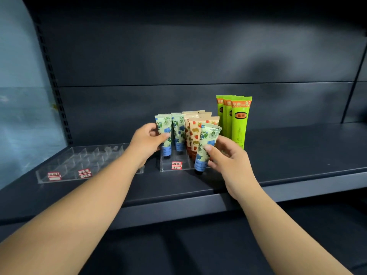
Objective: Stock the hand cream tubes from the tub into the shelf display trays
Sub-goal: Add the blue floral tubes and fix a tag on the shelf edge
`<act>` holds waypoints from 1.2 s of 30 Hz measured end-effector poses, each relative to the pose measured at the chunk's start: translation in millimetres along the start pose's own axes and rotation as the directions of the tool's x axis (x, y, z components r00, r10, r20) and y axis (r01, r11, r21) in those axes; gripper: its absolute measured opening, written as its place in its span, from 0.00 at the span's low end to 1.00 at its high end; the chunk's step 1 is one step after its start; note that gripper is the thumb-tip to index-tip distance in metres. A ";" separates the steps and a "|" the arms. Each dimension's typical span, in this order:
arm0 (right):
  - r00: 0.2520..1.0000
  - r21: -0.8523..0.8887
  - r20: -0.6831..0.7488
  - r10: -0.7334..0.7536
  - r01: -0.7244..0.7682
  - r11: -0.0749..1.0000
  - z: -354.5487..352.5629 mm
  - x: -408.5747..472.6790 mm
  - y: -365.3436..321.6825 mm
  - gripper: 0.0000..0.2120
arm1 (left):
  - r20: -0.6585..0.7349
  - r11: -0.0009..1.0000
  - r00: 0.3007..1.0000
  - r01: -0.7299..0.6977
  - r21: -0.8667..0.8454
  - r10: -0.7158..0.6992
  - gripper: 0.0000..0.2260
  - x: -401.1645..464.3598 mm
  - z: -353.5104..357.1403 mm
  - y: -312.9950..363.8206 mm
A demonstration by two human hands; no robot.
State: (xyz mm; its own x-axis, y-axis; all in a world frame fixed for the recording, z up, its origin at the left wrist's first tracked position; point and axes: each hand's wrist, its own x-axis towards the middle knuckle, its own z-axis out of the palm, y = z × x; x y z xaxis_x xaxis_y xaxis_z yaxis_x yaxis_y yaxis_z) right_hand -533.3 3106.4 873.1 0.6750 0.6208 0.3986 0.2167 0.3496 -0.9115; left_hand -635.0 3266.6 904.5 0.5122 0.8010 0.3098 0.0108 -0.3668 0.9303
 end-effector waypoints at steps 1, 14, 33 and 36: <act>1.000 -0.005 0.000 0.003 -0.003 1.000 0.1 0.2 -0.5 0.14 | -0.003 0.999 1.000 0.000 0.040 0.000 0.08 0.1 -0.4 -0.4; 0.935 -0.273 0.356 -0.005 0.109 0.956 15.1 46.4 -99.0 0.09 | -0.006 0.964 0.996 -0.086 0.252 0.090 0.11 -1.2 1.0 -1.4; 0.838 -0.838 0.542 0.067 0.531 0.128 58.5 104.6 -87.3 0.17 | -0.007 0.949 0.993 -0.108 0.297 0.115 0.09 5.6 -7.8 -4.1; 0.836 -0.840 0.543 0.079 0.543 0.022 60.9 106.9 -77.8 0.23 | -0.016 0.951 0.993 -0.106 0.290 0.115 0.09 6.9 -8.0 -6.3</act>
State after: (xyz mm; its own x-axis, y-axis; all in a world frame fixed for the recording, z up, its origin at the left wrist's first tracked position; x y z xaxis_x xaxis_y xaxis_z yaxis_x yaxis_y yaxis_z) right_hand -521.0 3188.3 992.8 0.1989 0.9276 0.3163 0.9632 -0.2445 0.1114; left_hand -638.5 3278.3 902.3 0.4964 0.7608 0.4181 0.2053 -0.5708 0.7950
